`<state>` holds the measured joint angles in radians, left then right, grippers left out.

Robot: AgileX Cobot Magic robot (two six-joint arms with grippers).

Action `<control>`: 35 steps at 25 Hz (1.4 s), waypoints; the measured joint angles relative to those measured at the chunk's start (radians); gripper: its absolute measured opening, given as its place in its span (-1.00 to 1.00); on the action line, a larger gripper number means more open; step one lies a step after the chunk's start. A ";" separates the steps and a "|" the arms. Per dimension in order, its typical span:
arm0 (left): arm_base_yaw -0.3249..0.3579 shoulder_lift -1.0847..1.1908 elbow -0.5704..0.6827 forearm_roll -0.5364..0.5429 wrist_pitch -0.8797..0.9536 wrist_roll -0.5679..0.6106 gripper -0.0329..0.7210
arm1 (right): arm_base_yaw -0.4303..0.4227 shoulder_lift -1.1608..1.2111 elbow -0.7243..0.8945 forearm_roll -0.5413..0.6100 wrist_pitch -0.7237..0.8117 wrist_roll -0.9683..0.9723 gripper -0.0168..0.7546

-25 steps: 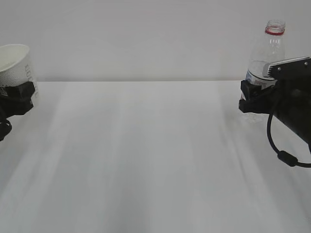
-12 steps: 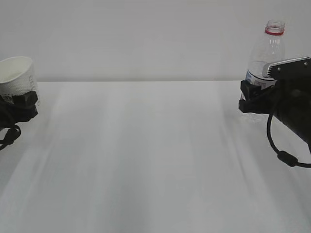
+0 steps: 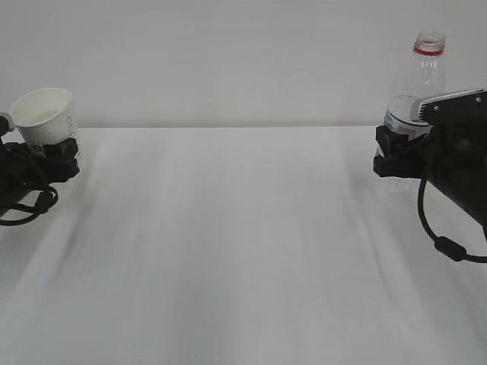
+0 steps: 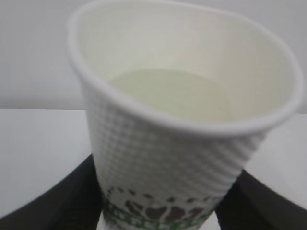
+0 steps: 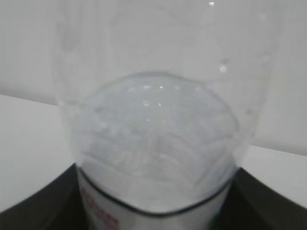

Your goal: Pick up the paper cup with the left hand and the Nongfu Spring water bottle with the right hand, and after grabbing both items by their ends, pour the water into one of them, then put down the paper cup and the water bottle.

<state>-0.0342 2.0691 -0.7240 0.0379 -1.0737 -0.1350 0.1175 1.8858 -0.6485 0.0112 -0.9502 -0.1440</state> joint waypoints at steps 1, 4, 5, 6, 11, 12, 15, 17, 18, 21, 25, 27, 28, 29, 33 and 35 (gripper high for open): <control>0.000 0.013 -0.014 0.001 0.000 0.000 0.37 | 0.000 0.000 0.000 -0.002 0.000 0.000 0.30; 0.002 0.053 -0.054 0.001 0.000 0.001 0.37 | 0.000 0.000 0.000 -0.001 0.000 0.000 0.30; 0.005 0.066 -0.066 0.001 0.000 0.001 0.37 | 0.000 0.000 0.000 -0.001 0.000 0.000 0.30; 0.005 0.083 -0.076 0.001 0.000 0.001 0.37 | 0.000 0.000 0.000 -0.001 0.000 0.000 0.30; 0.010 0.151 -0.110 0.002 0.000 0.002 0.37 | 0.000 0.000 0.000 -0.011 0.000 0.000 0.30; 0.011 0.159 -0.112 0.002 -0.015 0.002 0.37 | 0.000 0.000 0.000 -0.011 0.000 0.000 0.30; 0.011 0.183 -0.118 0.000 -0.055 0.002 0.37 | 0.000 0.000 0.000 -0.024 0.000 0.000 0.30; 0.011 0.192 -0.121 -0.001 -0.072 0.002 0.37 | 0.000 0.000 0.000 -0.030 0.000 0.000 0.30; 0.011 0.197 -0.121 -0.001 -0.078 0.002 0.37 | 0.000 0.000 0.000 -0.031 0.000 0.000 0.30; 0.011 0.199 -0.121 -0.002 -0.083 0.002 0.37 | 0.000 0.000 0.000 -0.035 0.000 0.000 0.30; 0.011 0.199 -0.121 0.002 -0.083 0.002 0.58 | 0.000 0.000 0.000 -0.037 0.000 0.000 0.30; 0.011 0.201 -0.121 0.004 -0.083 0.002 0.74 | 0.000 0.000 0.000 -0.037 0.000 0.000 0.30; 0.011 0.201 -0.121 0.004 -0.083 0.002 0.79 | 0.000 0.000 0.000 -0.037 0.000 0.000 0.30; 0.011 0.201 -0.121 0.004 -0.083 0.002 0.83 | 0.000 0.000 0.000 -0.037 0.000 0.000 0.30; 0.011 0.201 -0.114 0.005 -0.083 0.002 0.86 | 0.000 0.000 0.000 -0.037 0.000 0.000 0.30; 0.011 0.201 -0.093 0.005 -0.083 0.002 0.86 | 0.000 0.000 0.000 -0.037 0.000 0.000 0.30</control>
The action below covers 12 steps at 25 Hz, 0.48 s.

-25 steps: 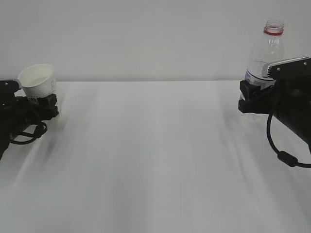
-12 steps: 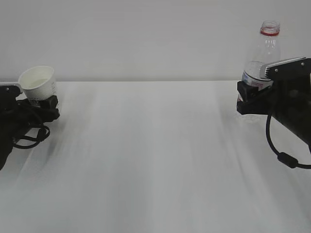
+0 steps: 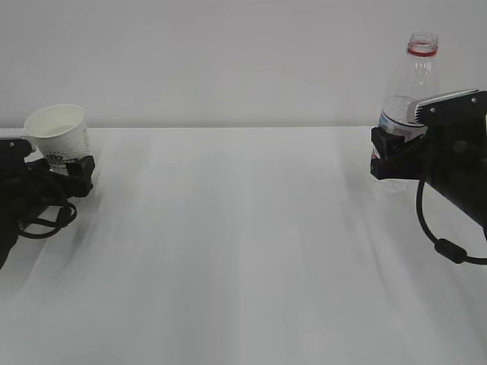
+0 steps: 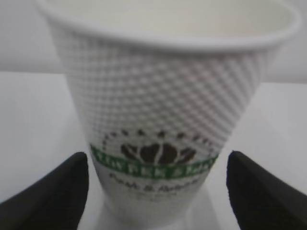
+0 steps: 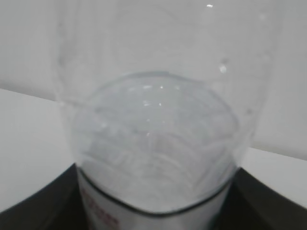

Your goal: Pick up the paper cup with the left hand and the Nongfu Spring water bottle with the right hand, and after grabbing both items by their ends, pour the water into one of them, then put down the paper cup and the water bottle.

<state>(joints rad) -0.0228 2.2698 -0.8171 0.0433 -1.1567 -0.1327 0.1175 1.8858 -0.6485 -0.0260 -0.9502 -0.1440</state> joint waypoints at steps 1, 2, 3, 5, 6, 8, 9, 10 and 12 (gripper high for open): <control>0.000 0.000 0.015 0.000 0.000 0.000 0.86 | 0.000 0.000 0.000 -0.001 0.000 0.000 0.30; 0.000 -0.002 0.028 0.001 0.000 0.000 0.86 | 0.000 0.000 0.000 -0.001 0.000 0.000 0.30; 0.000 -0.010 0.045 0.001 0.002 0.000 0.86 | 0.000 0.000 0.000 -0.004 0.000 0.000 0.30; 0.000 -0.041 0.080 0.001 0.004 0.000 0.86 | 0.000 0.000 0.000 -0.006 0.000 0.000 0.30; 0.000 -0.060 0.094 0.001 0.004 0.000 0.85 | 0.000 0.000 0.000 -0.007 0.000 0.002 0.30; 0.000 -0.096 0.127 0.001 0.004 0.000 0.84 | 0.000 0.000 0.000 -0.009 0.000 0.009 0.30; 0.000 -0.115 0.141 0.001 0.004 0.000 0.84 | 0.000 0.000 0.000 -0.009 0.000 0.009 0.30; 0.000 -0.134 0.158 0.001 0.004 0.000 0.83 | 0.000 0.000 0.000 -0.009 0.000 0.011 0.30; 0.000 -0.168 0.195 0.001 0.004 0.000 0.83 | 0.000 0.000 0.000 -0.009 0.000 0.011 0.30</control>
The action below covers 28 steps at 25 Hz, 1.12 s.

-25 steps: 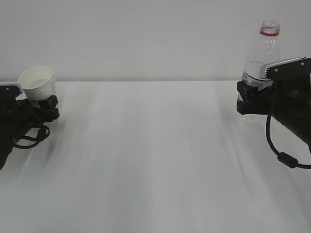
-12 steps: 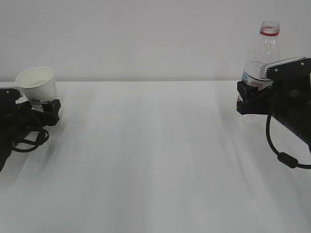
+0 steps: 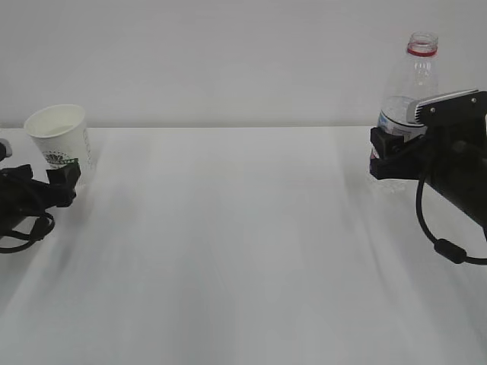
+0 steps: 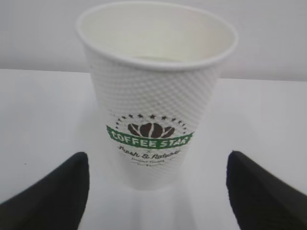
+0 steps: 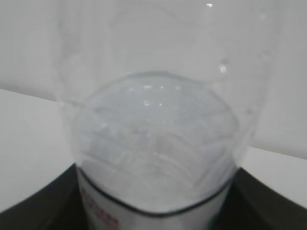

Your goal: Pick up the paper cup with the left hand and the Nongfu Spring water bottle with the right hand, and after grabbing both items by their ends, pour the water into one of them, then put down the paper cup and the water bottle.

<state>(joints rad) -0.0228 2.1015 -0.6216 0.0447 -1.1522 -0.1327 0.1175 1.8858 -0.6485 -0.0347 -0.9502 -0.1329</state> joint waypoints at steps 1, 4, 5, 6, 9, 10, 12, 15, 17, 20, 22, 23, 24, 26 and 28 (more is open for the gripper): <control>0.000 -0.019 0.016 0.001 0.000 0.000 0.82 | 0.000 0.000 0.000 0.000 0.000 0.002 0.30; 0.000 -0.088 0.080 0.002 0.000 0.000 0.81 | 0.000 0.000 0.000 0.000 0.000 0.002 0.30; 0.000 -0.118 0.104 0.002 0.000 0.000 0.80 | 0.000 0.000 0.000 0.000 0.000 0.002 0.30; 0.000 -0.144 0.128 0.002 0.000 0.000 0.80 | 0.000 0.000 0.000 0.000 0.000 0.002 0.30; 0.000 -0.254 0.192 0.002 0.000 0.000 0.79 | 0.000 0.000 0.000 0.000 0.000 0.004 0.30; 0.000 -0.286 0.211 0.002 0.000 0.000 0.79 | 0.000 0.000 0.000 0.000 0.000 0.004 0.30; 0.000 -0.358 0.242 0.002 0.000 0.000 0.78 | 0.000 0.000 0.000 -0.004 0.000 0.004 0.30; 0.000 -0.449 0.277 0.002 0.022 0.000 0.77 | 0.000 0.000 0.000 -0.022 -0.002 0.004 0.30; 0.000 -0.502 0.297 0.007 0.052 0.000 0.75 | 0.000 0.000 0.000 -0.034 -0.004 0.004 0.30; 0.000 -0.579 0.315 0.031 0.106 0.000 0.74 | 0.000 0.000 0.000 -0.043 -0.024 0.010 0.30; 0.000 -0.619 0.317 0.048 0.153 0.000 0.73 | 0.000 0.000 0.000 -0.044 -0.030 0.016 0.30; 0.000 -0.637 0.317 0.053 0.166 0.000 0.73 | 0.000 0.000 0.000 -0.044 -0.030 0.018 0.30; 0.000 -0.649 0.318 0.060 0.176 0.000 0.72 | 0.000 0.000 0.000 -0.044 -0.030 0.019 0.30; 0.000 -0.666 0.320 0.076 0.186 0.000 0.71 | 0.000 0.000 0.000 -0.044 -0.032 0.020 0.30; 0.000 -0.668 0.320 0.088 0.191 0.000 0.70 | 0.000 0.000 0.000 -0.044 -0.038 0.021 0.30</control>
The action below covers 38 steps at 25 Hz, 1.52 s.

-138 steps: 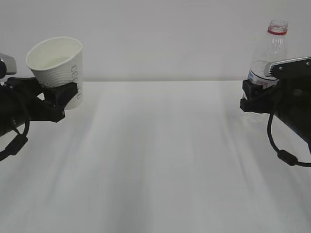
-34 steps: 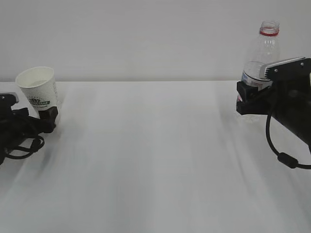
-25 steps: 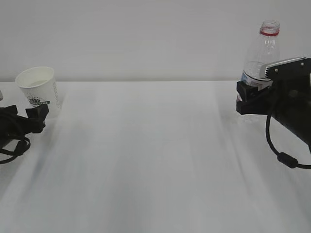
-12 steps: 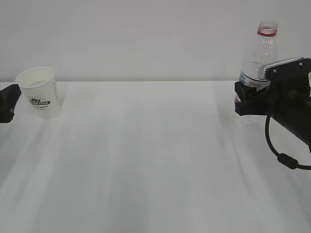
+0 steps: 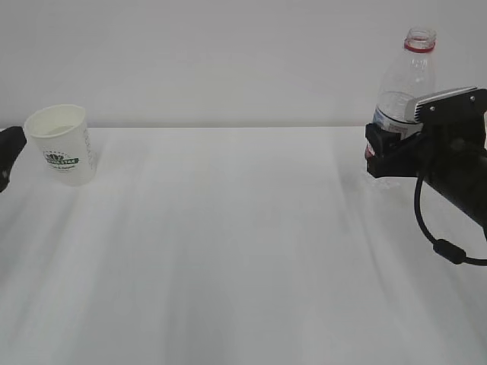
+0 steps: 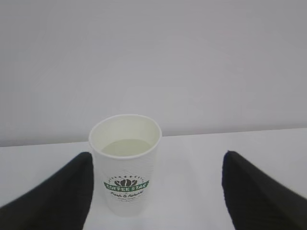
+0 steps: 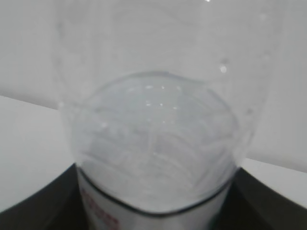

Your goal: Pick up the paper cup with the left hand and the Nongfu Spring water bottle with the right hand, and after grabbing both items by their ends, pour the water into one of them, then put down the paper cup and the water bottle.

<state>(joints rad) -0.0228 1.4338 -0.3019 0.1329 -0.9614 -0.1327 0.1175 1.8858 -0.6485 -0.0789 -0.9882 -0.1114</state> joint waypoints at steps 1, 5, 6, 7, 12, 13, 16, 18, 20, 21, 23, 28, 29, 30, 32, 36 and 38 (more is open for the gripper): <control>0.000 0.000 0.000 0.002 0.005 0.000 0.69 | 0.000 0.000 0.000 0.000 0.000 0.000 0.30; 0.000 0.000 0.000 0.004 0.011 0.000 0.67 | 0.000 0.020 0.000 0.024 -0.017 0.002 0.30; 0.000 0.000 0.000 0.004 0.011 0.000 0.67 | 0.000 0.032 0.000 0.033 -0.019 0.002 0.30; 0.000 0.000 0.000 0.004 0.011 0.000 0.66 | 0.000 0.043 0.000 0.038 -0.023 0.002 0.30; 0.000 0.000 0.000 0.021 0.011 0.000 0.66 | 0.000 0.088 -0.017 0.046 -0.039 0.002 0.30; 0.000 0.000 0.000 0.027 0.011 0.000 0.66 | 0.000 0.097 -0.029 0.046 -0.040 0.002 0.30; 0.000 0.000 0.000 0.033 0.011 0.000 0.66 | 0.000 0.124 -0.066 0.046 -0.043 0.002 0.30; 0.000 0.000 0.000 0.034 0.011 0.000 0.66 | 0.000 0.143 -0.091 0.046 -0.043 0.002 0.30; 0.000 0.000 0.000 0.037 0.011 0.000 0.66 | 0.000 0.161 -0.120 0.047 -0.043 0.002 0.30; 0.000 0.000 0.000 0.037 0.011 0.000 0.65 | 0.000 0.172 -0.134 0.047 -0.043 0.002 0.30; 0.000 0.000 0.000 0.038 0.011 0.000 0.65 | 0.000 0.194 -0.160 0.047 -0.040 0.002 0.30; 0.000 0.000 0.000 0.040 0.011 0.000 0.65 | 0.000 0.257 -0.227 0.047 -0.022 0.002 0.30; 0.000 0.000 0.000 0.040 0.011 0.000 0.65 | 0.000 0.264 -0.238 0.047 -0.021 0.002 0.30; 0.000 0.000 0.000 0.040 0.011 0.000 0.65 | 0.000 0.275 -0.250 0.047 -0.018 0.002 0.30; 0.000 0.000 0.000 0.040 0.011 0.000 0.65 | 0.000 0.295 -0.270 0.047 -0.015 0.002 0.30; 0.000 0.000 0.000 0.042 0.011 0.000 0.65 | 0.000 0.310 -0.282 0.047 -0.024 0.003 0.30; 0.000 0.000 0.000 0.042 0.011 0.000 0.65 | 0.000 0.312 -0.282 0.047 -0.028 0.003 0.30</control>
<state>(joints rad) -0.0228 1.4338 -0.3019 0.1749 -0.9504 -0.1327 0.1175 2.1974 -0.9305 -0.0321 -1.0162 -0.1084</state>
